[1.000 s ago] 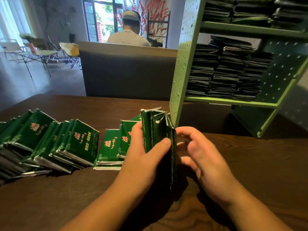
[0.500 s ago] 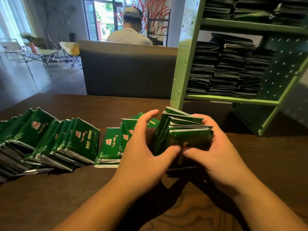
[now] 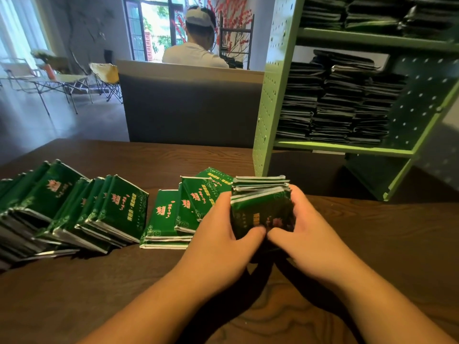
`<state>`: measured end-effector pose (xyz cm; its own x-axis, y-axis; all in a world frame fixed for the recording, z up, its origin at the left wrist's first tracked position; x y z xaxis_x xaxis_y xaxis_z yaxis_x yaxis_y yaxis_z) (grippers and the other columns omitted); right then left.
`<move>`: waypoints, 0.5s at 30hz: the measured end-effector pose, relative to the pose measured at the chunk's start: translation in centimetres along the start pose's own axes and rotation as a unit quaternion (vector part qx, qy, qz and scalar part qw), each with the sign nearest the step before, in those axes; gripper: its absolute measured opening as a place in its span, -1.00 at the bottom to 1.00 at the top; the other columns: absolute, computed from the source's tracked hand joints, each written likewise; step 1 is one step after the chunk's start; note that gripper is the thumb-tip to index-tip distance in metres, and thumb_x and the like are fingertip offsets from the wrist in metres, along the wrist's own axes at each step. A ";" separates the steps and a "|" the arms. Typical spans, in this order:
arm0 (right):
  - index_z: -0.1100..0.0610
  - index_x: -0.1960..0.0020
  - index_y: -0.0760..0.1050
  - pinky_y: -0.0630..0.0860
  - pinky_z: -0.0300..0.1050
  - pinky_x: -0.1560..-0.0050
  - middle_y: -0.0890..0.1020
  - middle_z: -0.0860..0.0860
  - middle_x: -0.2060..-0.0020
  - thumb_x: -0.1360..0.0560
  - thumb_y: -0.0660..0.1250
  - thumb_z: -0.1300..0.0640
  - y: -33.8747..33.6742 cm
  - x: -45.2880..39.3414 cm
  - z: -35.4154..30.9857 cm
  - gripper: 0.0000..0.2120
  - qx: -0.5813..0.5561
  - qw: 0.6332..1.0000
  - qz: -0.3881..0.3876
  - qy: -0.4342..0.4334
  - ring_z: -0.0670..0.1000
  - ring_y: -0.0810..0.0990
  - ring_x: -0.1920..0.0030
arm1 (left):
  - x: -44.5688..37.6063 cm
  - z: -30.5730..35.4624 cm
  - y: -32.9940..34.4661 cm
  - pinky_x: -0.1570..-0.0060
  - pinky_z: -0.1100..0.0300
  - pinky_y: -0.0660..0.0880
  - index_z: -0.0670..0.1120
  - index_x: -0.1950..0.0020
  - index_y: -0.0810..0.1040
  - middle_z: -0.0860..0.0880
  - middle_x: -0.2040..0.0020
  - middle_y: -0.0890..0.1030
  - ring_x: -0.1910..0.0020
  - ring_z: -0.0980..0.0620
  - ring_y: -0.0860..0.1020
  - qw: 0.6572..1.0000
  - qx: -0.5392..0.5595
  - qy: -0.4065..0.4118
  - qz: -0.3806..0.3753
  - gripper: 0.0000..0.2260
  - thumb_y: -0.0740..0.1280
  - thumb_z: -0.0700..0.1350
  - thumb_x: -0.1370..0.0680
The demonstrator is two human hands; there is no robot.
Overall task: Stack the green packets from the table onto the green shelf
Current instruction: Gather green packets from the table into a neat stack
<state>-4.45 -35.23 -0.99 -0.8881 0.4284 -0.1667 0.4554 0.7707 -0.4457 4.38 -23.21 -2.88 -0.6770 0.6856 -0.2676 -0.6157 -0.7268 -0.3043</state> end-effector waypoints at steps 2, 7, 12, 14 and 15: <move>-0.25 -0.26 0.41 0.61 -0.25 -0.09 0.66 -0.19 -0.14 -0.48 0.39 0.41 -0.4 0.1 -0.5 -0.38 -0.030 0.999 0.016 -0.007 -0.22 0.64 -0.15 | -0.1 0.4 -0.4 -0.12 0.19 0.59 0.14 -0.19 0.51 0.24 -0.07 0.67 -0.07 0.29 0.63 0.999 0.021 0.007 0.026 -0.67 0.48 -0.15 -0.52; -0.23 -0.36 0.32 0.63 -0.03 -0.11 0.70 -0.08 -0.11 -0.55 0.30 0.43 -0.2 0.3 -1.5 -0.36 -0.137 0.988 0.071 -0.020 -0.05 0.69 -0.13 | -0.4 1.4 -0.2 -0.06 0.14 0.59 0.06 -0.18 0.54 0.13 -0.03 0.71 -0.02 0.19 0.68 0.989 0.124 -0.030 0.068 -0.80 0.42 -0.10 -0.57; -0.46 -0.38 0.18 0.49 -0.09 -0.32 0.56 -0.27 -0.24 -0.60 0.26 0.30 -0.3 1.4 -3.8 -0.30 -0.108 0.981 0.139 -0.080 -0.19 0.57 -0.26 | -0.6 4.5 0.8 -0.01 0.12 0.61 0.09 -0.16 0.52 0.07 -0.04 0.71 0.01 0.15 0.69 0.980 0.176 -0.050 0.077 -0.86 0.33 -0.08 -0.62; -0.43 -0.34 0.29 0.49 -0.01 -0.35 0.48 -0.20 -0.32 -0.58 0.33 0.23 -2.0 2.0 -4.9 -0.39 -0.059 0.974 0.183 -0.121 -0.12 0.53 -0.32 | -1.1 5.9 1.2 0.13 0.18 0.63 0.08 -0.16 0.53 0.05 -0.02 0.73 0.04 0.13 0.71 0.972 0.216 -0.078 0.057 -0.87 0.32 -0.08 -0.63; -0.39 -0.27 0.38 0.48 -0.03 -0.36 0.45 -0.18 -0.35 -0.57 0.37 0.20 -2.7 2.4 -5.4 -0.48 -0.019 0.969 0.206 -0.136 -0.16 0.48 -0.35 | -1.4 6.4 1.4 0.14 0.15 0.64 0.06 -0.18 0.54 0.03 -0.03 0.74 0.04 0.11 0.72 0.970 0.221 -0.090 0.053 -0.85 0.33 -0.06 -0.62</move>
<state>-7.48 -33.74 4.53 -0.6122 0.5671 -0.5511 0.7719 0.5797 -0.2610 1.90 -25.41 2.96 -0.7807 0.6171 -0.0990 -0.6248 -0.7665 0.1488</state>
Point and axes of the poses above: each hand's wrist, its own x-axis away from the middle knuckle, its own y-axis out of the palm, z = x × y, the point moved 7 cm from there along -x, towards the middle knuckle
